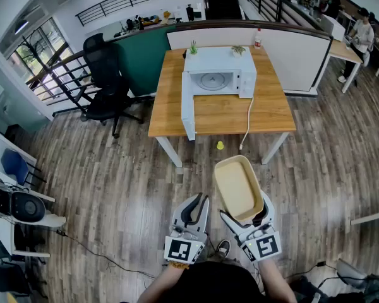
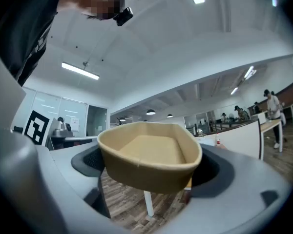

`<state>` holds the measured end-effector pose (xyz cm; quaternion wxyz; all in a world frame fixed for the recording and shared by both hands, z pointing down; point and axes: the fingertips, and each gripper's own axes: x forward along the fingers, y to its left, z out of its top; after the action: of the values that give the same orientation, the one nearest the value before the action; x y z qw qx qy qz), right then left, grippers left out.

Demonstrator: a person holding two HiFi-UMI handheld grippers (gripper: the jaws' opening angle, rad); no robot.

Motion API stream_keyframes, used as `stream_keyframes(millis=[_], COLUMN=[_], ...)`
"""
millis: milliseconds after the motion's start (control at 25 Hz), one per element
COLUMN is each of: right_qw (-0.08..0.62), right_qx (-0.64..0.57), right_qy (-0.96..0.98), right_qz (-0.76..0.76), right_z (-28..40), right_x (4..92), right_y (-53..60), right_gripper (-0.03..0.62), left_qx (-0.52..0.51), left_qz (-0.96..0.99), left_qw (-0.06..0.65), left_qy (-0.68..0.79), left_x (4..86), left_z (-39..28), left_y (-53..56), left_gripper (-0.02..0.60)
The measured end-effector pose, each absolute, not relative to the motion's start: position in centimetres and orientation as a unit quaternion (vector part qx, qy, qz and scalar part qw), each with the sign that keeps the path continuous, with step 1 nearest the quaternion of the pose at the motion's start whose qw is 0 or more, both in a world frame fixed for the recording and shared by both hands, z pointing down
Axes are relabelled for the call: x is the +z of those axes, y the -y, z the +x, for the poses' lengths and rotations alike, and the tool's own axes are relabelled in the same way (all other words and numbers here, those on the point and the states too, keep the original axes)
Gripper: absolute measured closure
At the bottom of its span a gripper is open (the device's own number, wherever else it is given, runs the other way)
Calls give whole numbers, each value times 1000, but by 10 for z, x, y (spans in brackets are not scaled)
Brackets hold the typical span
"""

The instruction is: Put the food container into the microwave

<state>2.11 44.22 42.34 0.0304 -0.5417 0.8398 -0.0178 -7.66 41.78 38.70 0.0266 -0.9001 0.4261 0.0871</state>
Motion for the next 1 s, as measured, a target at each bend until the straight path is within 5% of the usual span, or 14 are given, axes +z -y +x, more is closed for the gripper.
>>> stream_keyframes(millis=[1000], right_qw=[-18], right_qx=[-15], right_qy=[-811], right_qz=[-584], right_z=[-49], right_x=[426], right_y=[-386], right_gripper=[60], left_qx=[128], left_qz=[-911], left_qw=[-14], left_qy=[-391], left_x=[391], left_z=[-146], left_y=[-363], left_gripper=[510])
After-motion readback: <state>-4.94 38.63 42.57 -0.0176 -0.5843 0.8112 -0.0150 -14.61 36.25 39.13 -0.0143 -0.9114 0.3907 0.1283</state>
